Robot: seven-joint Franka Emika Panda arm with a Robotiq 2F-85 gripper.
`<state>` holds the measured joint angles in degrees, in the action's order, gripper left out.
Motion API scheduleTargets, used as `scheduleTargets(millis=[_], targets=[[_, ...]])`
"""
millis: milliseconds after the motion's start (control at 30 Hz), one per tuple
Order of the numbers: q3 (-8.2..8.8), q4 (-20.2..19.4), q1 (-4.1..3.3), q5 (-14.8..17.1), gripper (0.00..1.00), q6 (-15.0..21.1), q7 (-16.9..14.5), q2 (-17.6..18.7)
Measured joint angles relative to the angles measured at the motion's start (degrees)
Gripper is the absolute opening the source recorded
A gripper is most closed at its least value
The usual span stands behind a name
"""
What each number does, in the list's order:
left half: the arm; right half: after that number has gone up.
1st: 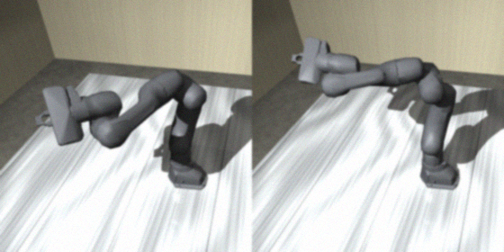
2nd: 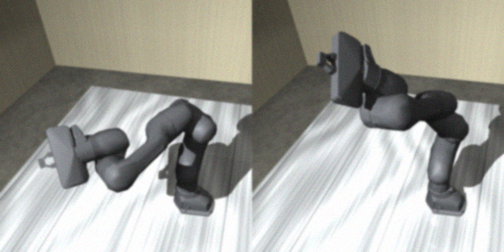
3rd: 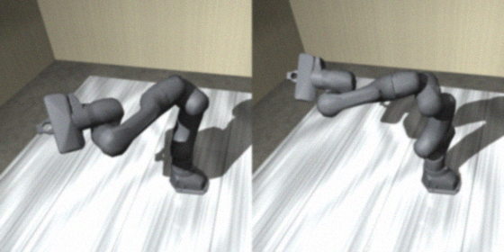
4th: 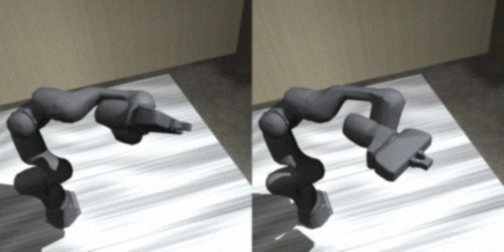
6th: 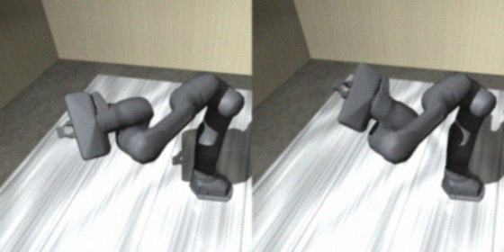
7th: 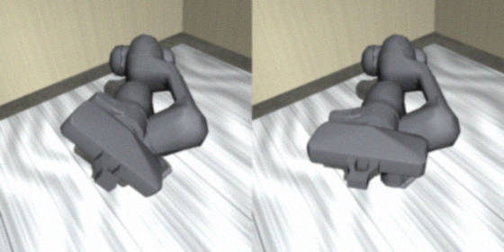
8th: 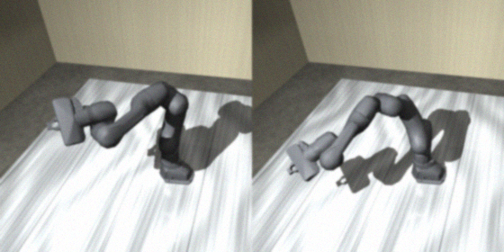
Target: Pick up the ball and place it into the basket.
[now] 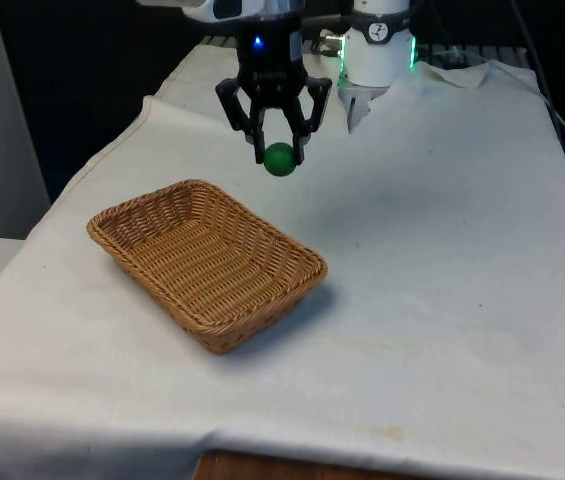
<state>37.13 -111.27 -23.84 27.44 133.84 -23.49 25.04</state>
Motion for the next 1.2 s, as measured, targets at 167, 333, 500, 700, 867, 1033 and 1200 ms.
scheduleTargets(millis=[167,333,500,700,867,1033,1200], targets=[[0.0,0.8,0.0,0.23,0.01,1.26,0.97,2.12],[0.34,3.09,0.34,1.38,0.01,1.43,1.38,5.44],[0.92,4.01,0.52,1.95,0.01,1.43,1.38,6.65],[1.72,4.53,0.8,2.29,0.01,1.38,1.6,7.16],[2.12,4.93,1.09,2.58,0.01,1.38,2.01,7.51],[2.35,5.5,1.26,2.69,0.01,1.32,2.23,8.02],[2.35,5.67,1.32,2.75,0.01,1.26,2.23,8.19]])
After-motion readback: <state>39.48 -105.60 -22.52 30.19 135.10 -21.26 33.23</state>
